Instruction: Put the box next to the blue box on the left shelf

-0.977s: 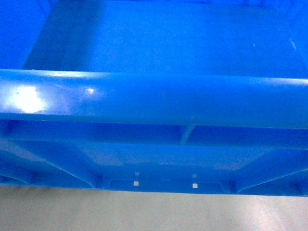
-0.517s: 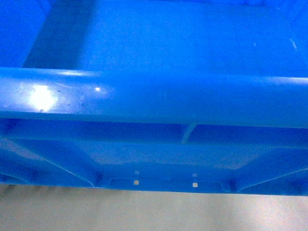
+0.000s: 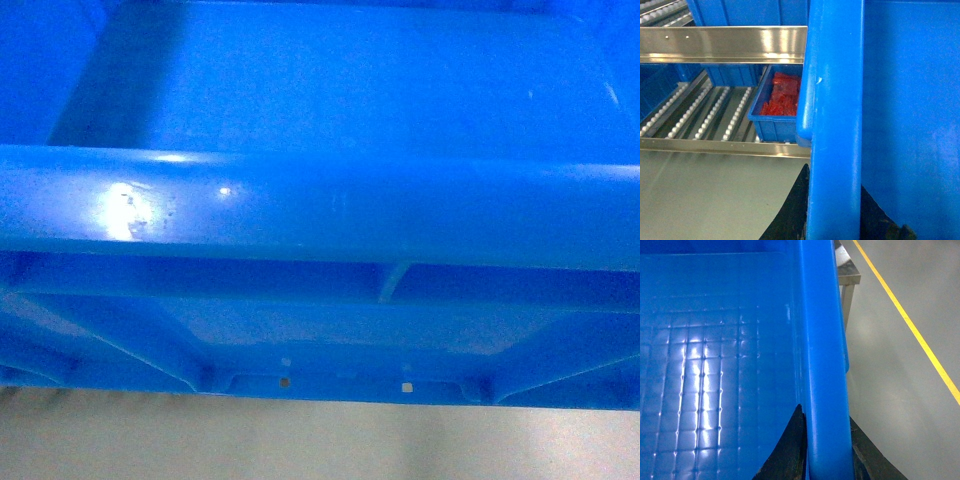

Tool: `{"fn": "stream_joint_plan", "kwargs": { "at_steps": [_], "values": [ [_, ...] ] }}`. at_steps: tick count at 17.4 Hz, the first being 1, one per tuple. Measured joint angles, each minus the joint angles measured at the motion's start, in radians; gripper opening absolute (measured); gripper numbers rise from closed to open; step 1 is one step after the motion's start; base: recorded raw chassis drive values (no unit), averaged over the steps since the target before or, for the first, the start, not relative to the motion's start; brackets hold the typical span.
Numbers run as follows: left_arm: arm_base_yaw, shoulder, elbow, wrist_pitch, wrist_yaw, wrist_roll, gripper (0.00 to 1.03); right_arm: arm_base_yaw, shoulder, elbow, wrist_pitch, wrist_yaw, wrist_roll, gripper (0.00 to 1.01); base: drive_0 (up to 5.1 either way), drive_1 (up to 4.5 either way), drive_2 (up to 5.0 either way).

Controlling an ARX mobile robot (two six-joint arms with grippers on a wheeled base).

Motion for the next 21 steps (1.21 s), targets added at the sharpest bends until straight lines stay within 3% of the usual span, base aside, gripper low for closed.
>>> {"fn": "stream_joint_plan", "kwargs": {
  "at_steps": [21],
  "values": [
    [0.0,-0.002,0.0,0.0,-0.001,0.0,0.11,0.0,0.002,0.0,0.001,0.0,0.0,0.11,-4.9,3.1,1.7]
  ]
}}
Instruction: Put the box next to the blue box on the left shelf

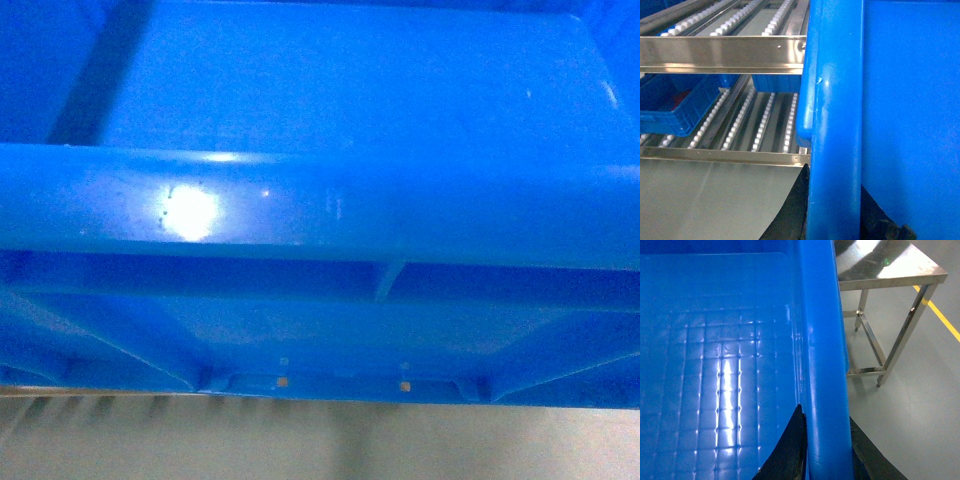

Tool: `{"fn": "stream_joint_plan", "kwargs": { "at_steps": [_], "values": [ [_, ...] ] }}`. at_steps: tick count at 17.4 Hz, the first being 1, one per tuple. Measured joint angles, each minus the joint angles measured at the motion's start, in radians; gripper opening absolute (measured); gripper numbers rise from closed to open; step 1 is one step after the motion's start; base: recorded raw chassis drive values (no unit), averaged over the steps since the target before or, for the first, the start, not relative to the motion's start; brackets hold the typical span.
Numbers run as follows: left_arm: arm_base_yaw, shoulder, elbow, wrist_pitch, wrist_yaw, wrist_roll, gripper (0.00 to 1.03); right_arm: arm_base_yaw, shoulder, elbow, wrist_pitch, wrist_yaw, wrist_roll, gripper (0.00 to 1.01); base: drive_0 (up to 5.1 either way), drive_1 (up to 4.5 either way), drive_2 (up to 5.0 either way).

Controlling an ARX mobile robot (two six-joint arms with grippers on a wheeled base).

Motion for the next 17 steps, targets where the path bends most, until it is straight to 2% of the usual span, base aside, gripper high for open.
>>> {"fn": "stream_joint_plan", "kwargs": {
  "at_steps": [4,17],
  "values": [
    [0.0,0.0,0.0,0.001,0.0,0.0,0.11,0.0,0.0,0.0,-0.001,0.0,0.0,0.11,-4.9,3.42,1.3],
    [0.0,0.002,0.0,0.0,0.0,0.0,0.11,0.0,0.0,0.0,-0.001,0.0,0.0,0.11,-5.0,2.46,2.5]
  ]
}}
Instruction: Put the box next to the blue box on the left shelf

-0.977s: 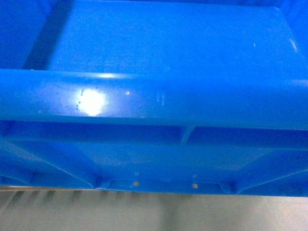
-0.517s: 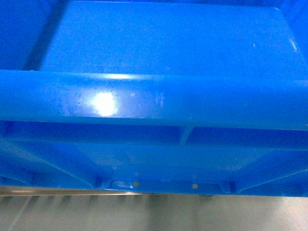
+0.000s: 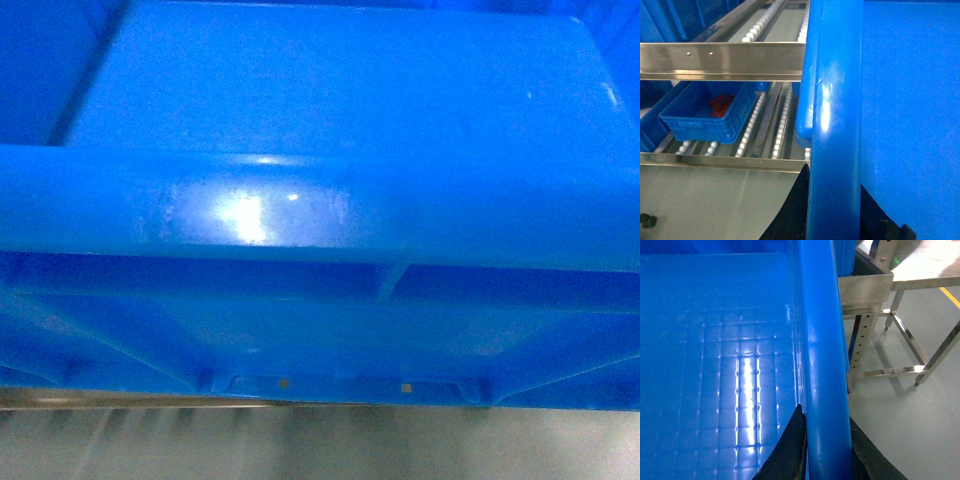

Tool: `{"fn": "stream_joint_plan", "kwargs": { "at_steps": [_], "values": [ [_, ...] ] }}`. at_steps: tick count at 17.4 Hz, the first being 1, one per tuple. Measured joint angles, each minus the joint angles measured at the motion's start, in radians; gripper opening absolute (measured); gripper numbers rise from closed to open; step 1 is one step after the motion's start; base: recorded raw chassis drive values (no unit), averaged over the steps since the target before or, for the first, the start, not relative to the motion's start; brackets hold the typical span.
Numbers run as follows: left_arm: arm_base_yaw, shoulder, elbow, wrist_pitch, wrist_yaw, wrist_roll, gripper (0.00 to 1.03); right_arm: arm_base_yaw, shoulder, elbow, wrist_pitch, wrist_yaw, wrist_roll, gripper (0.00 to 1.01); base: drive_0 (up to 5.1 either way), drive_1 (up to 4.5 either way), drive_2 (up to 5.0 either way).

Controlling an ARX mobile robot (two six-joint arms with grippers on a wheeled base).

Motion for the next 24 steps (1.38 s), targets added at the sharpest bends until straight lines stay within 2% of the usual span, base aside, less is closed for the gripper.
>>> {"fn": "stream_joint_plan", "kwargs": {
  "at_steps": [9,24],
  "values": [
    [0.0,0.0,0.0,0.001,0.0,0.0,0.11,0.0,0.0,0.0,0.001,0.0,0.0,0.11,-4.8,1.57,3.2],
    [0.001,-0.001,0.0,0.002,-0.001,0.006,0.11,0.006,0.0,0.0,0.001,0.004,0.004,0.11,0.0,0.0,0.0]
  ]
}}
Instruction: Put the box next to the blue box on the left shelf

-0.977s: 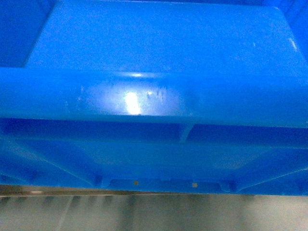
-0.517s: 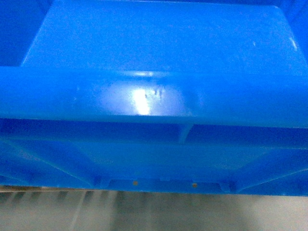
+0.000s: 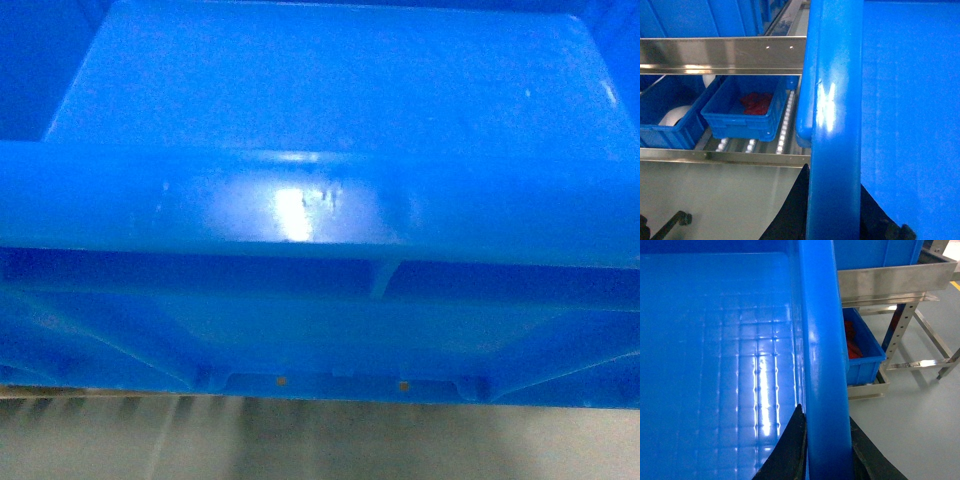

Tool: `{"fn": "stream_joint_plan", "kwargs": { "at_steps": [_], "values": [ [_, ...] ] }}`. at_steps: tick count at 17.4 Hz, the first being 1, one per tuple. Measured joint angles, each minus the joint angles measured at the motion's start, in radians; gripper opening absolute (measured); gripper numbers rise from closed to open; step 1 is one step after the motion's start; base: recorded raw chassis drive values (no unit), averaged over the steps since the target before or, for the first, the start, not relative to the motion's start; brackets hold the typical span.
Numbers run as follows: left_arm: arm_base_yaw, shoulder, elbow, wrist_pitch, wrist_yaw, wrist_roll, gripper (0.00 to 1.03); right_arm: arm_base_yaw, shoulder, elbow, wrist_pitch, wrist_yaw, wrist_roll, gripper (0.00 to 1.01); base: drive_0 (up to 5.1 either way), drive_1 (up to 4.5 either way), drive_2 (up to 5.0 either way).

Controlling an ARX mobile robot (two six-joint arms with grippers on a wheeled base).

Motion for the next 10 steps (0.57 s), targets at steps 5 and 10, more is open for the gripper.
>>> {"fn": "stream_joint_plan", "kwargs": {
  "at_steps": [5,10],
  "values": [
    [0.0,-0.001,0.0,0.006,0.0,0.001,0.11,0.0,-0.001,0.0,0.007,0.0,-0.001,0.11,0.0,0.0,0.0],
    [0.0,0.0,0.0,0.002,0.0,0.001,0.11,0.0,0.0,0.0,0.0,0.0,0.0,0.11,0.0,0.0,0.0]
  ]
}}
